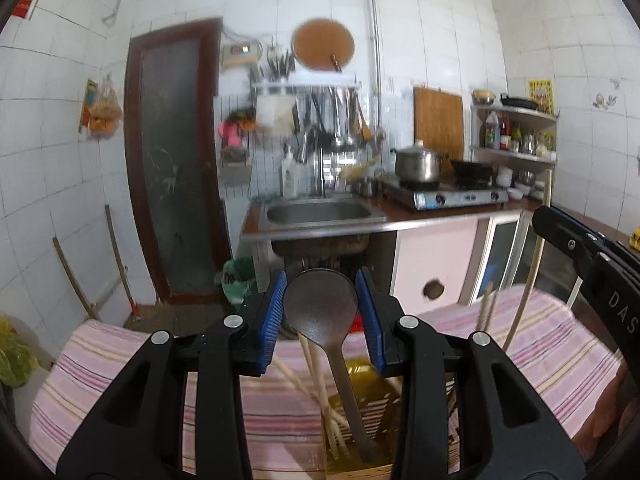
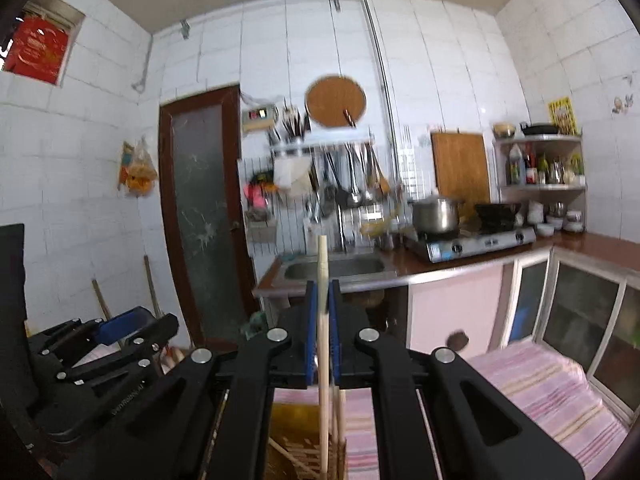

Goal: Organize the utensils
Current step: 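Open both tools to drop the spoon and chopstick into the holder, then move both tools back down to the blue spoon and green fork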

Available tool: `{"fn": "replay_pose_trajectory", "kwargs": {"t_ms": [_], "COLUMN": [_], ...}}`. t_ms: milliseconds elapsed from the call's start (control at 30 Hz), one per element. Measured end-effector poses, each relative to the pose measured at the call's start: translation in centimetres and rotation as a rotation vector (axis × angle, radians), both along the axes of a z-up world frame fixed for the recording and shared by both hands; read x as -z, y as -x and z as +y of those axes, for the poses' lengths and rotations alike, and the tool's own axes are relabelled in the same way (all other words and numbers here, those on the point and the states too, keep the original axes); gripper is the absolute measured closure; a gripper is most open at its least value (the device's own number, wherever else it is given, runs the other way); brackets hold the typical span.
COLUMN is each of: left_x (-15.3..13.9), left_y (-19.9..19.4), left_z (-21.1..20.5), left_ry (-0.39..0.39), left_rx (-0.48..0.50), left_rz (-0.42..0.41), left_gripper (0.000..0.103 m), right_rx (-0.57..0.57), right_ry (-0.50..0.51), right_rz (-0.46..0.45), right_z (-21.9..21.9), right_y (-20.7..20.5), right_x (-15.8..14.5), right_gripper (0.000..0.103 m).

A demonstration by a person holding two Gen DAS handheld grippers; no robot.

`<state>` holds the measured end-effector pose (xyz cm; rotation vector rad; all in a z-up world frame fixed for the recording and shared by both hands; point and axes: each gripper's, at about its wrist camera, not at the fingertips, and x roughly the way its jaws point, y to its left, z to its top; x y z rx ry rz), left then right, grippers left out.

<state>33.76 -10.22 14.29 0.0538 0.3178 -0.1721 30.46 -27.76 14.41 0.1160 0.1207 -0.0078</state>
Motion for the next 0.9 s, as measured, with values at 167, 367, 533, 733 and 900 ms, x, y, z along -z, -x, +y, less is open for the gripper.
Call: {"fn": "replay_pose_trajectory", "kwargs": {"t_ms": [167,367,533,733,900], "left_x": [2.8,3.2,2.4,2.6,3.7], "left_y": [-0.6,2.1,6.6,11.2,14.3], "left_z": [0.6,2.0,4.0,6.8,8.4], "left_ry": [0.007,0.011,0.019,0.043,0.016], "left_rx": [-0.004,-0.036,-0.044,-0.061,-0.071], "left_rz": [0.037,0.003,-0.007,0.027,0.06], "left_gripper": [0.067,0.03,0.013,0.005,0.005], "right_rx": [0.006,0.04,0.039,0.02,-0.005], "right_ry": [0.018,0.014,0.0,-0.016,-0.007], "right_rz": [0.07,0.128,0.171,0.226,0.261], "right_z": [-0.2,-0.8,-1.4,-1.0,0.1], "right_y": [-0.6,1.1,5.0,9.7,12.7], "right_x": [2.4,3.0,3.5,5.2,7.0], "right_gripper": [0.096,0.04,0.04,0.039,0.039]}}
